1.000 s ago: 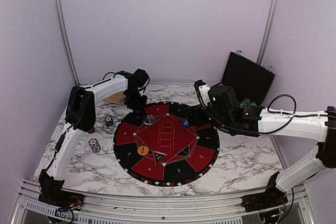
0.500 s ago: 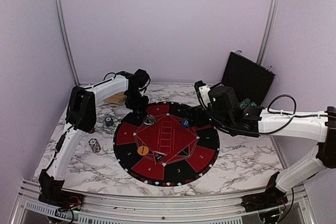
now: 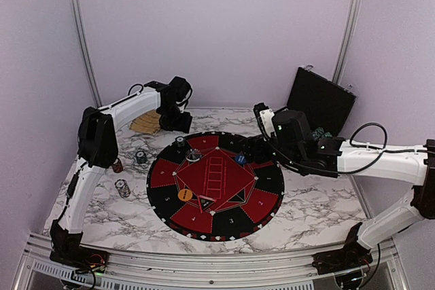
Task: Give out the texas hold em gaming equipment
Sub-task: Place the pile of poker chips at the dealer area, then pick up the pile of poker chips from the pile of poker chips.
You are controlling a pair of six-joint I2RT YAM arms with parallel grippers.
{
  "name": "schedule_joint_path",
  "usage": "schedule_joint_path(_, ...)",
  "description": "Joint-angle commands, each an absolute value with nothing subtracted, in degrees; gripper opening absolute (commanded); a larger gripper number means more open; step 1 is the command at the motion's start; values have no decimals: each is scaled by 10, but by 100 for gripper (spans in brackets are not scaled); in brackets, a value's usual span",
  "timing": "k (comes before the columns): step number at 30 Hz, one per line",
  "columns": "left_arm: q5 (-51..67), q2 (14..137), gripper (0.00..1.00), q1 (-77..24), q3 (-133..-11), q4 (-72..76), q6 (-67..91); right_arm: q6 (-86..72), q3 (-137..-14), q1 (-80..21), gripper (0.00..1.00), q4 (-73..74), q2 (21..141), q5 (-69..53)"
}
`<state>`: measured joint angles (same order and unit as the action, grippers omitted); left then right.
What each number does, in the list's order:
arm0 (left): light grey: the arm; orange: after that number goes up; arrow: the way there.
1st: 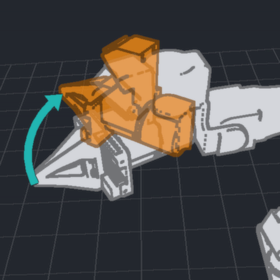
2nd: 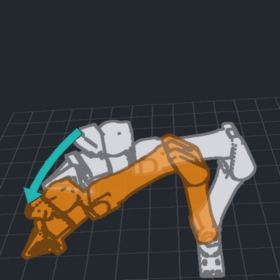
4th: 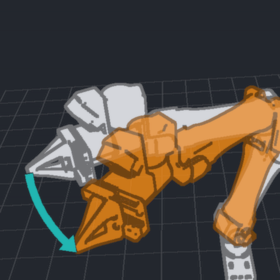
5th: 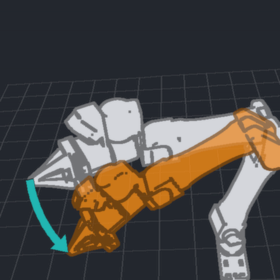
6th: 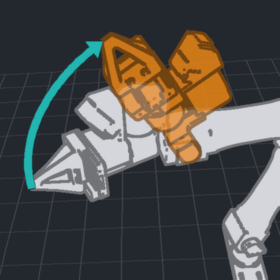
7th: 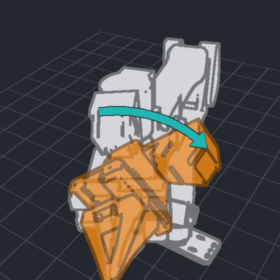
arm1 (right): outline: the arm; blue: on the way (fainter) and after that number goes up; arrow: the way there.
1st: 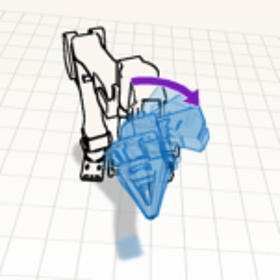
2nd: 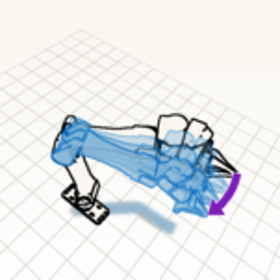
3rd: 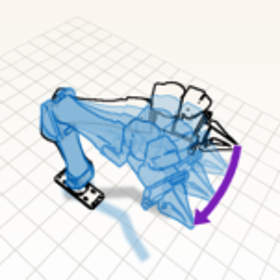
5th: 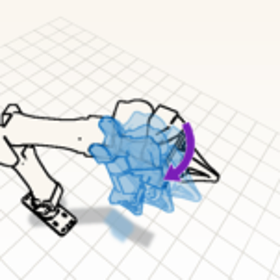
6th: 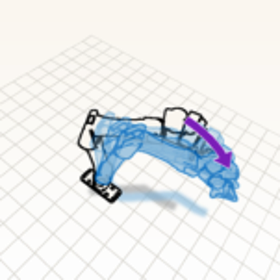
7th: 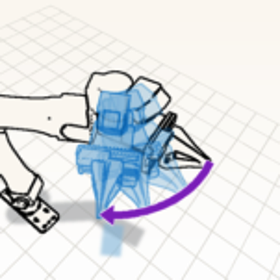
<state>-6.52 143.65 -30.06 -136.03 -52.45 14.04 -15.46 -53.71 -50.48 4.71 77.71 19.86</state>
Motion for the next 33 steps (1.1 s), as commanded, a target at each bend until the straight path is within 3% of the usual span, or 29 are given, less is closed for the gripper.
schedule_joint_path(1,-80,1337,68,-302,-1315,-530,150,-167,-539,-499,84,60,762,203)
schedule_joint_path(13,-75,1084,70,-260,-936,-398,193,-172,-536,-499,85,65,769,179)
schedule_joint_path(18,-67,1025,71,-231,-832,-369,197,-172,-539,-499,85,62,779,168)
schedule_joint_path(24,-53,998,72,-205,-769,-345,199,-174,-543,-500,85,55,787,155)
schedule_joint_path(33,-41,1048,73,-194,-774,-336,189,-179,-542,-500,85,53,786,155)
